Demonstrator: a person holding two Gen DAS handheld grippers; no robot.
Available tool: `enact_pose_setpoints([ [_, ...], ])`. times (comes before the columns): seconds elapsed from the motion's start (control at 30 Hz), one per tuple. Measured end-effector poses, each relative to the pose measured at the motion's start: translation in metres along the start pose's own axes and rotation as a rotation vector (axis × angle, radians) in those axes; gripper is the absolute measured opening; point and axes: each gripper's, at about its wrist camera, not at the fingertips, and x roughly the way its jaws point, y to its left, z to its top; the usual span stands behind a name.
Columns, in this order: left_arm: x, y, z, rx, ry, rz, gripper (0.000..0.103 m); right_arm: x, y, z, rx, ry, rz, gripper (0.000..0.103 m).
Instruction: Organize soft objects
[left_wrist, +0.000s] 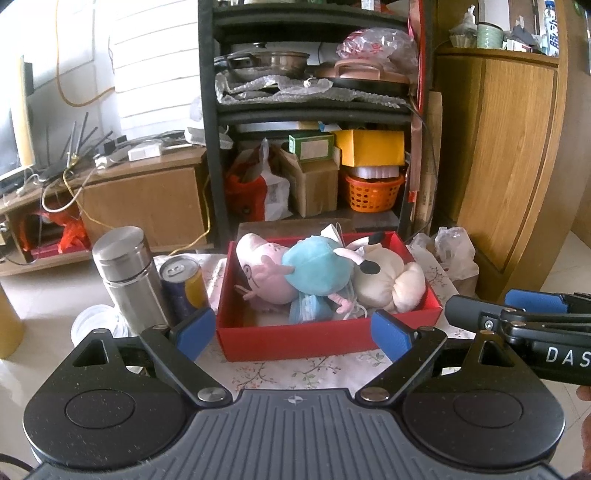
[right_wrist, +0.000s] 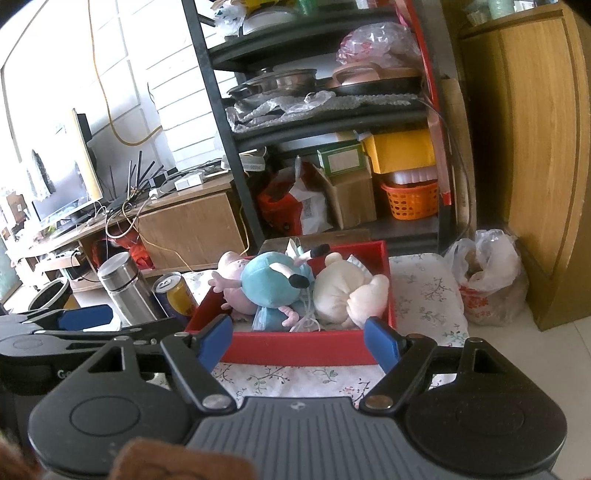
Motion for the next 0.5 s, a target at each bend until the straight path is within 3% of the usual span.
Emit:
enact_pose_setpoints([
  [0.5, -0.0006, -0.0010, -0.0003, 0.006, -0.007, 0.019, 0.089, 0.0007, -0.0003, 0.0015, 0.000, -0.002, 0.000, 0.052],
])
